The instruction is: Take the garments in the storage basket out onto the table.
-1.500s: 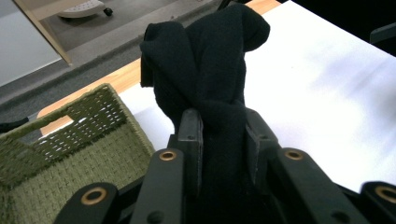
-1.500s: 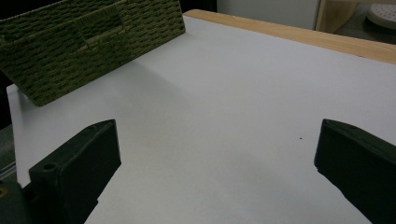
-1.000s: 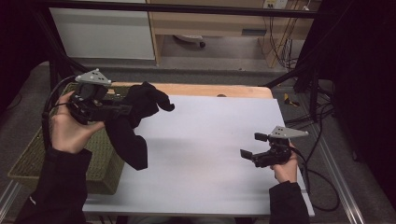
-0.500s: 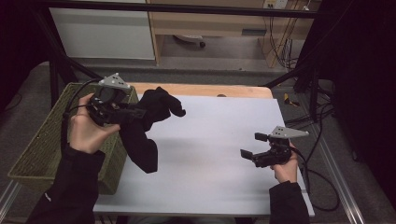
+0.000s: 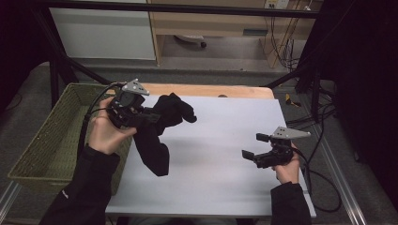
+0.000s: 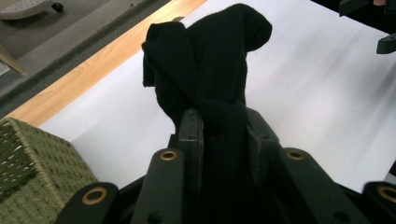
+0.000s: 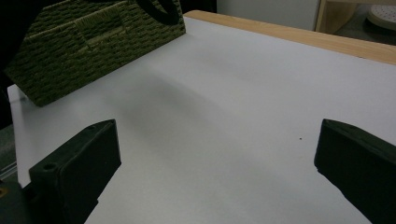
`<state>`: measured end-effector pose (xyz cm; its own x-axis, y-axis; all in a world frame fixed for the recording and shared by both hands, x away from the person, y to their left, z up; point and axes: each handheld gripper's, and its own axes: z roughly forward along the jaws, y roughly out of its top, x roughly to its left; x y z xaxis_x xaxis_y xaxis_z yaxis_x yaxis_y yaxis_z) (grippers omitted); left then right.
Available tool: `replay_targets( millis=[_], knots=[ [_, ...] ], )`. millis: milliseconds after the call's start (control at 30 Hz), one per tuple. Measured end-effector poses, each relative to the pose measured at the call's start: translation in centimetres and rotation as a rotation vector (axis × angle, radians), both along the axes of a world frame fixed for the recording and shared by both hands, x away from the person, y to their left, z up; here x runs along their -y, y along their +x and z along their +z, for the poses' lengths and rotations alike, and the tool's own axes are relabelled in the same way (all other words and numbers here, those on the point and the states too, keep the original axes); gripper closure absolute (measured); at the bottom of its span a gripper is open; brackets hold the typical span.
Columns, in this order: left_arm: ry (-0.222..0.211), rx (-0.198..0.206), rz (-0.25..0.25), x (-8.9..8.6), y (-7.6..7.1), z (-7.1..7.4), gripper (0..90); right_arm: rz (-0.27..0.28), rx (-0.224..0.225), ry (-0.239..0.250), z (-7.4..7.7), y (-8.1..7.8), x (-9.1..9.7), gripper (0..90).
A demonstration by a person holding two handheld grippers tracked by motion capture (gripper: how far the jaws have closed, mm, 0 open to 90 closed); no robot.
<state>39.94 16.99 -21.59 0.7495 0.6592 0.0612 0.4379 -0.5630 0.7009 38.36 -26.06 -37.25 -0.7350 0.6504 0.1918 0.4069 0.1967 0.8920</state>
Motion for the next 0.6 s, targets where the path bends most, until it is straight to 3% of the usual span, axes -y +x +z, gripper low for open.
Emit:
replay_targets(
  millis=[600],
  knots=[
    [0.009,-0.038,-0.029,2.7,1.2,-3.0,72.2,0.0,0.0,-0.001,0.0,0.0,0.0,1.1]
  ],
)
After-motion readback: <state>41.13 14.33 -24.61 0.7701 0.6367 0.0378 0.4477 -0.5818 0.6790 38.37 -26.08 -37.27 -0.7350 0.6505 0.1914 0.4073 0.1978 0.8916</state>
